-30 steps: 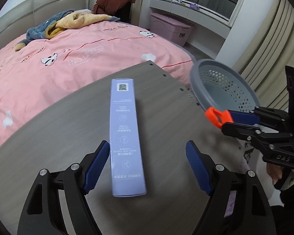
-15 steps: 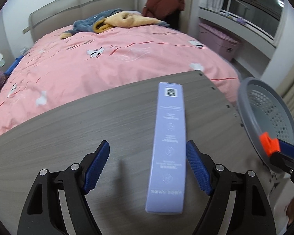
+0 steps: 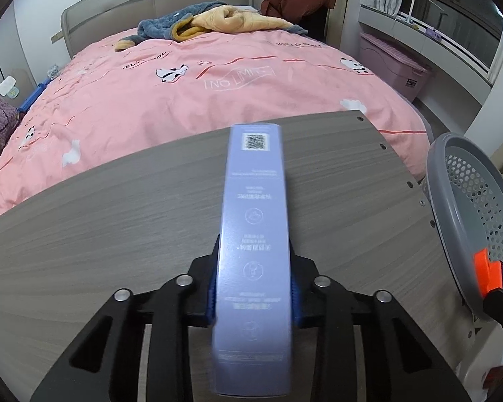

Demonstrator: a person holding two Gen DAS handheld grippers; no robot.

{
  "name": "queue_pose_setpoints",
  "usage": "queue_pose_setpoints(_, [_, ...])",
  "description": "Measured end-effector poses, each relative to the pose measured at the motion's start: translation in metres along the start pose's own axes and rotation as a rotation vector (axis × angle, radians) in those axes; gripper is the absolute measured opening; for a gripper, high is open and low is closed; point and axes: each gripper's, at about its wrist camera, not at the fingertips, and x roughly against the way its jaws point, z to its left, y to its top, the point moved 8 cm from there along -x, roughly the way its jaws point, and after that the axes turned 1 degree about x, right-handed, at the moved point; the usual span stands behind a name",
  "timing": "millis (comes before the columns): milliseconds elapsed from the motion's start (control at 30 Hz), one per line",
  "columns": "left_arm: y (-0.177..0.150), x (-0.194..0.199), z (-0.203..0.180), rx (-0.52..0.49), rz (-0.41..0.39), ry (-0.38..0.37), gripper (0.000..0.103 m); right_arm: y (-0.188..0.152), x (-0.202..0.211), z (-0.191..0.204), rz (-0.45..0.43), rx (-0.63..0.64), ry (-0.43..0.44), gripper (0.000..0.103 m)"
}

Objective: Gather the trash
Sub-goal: 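Carry box and orange item over the wastebasket and open both tools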

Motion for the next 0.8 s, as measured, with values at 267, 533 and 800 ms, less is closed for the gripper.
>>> queue_pose_setpoints(267, [-0.009,0.026,-0.01,0.039,-0.034,-0.011,0.031,0.002,0.006,-0.006,-0.019,-0.013,-0.003,0.031])
queue_pose_setpoints(533, [0.001,0.057,-0.063,-0.016,-0.097,-0.048,0.031,0.008,0.022,-0.04,-0.056,-0.055,-0.051,0.031])
queue_pose_setpoints(800, [0.013,0.075,-0.14,-0.128,-0.135,-0.138,0.031,0.007,0.047,-0.11,-0.085,-0.14,-0.174,0.031])
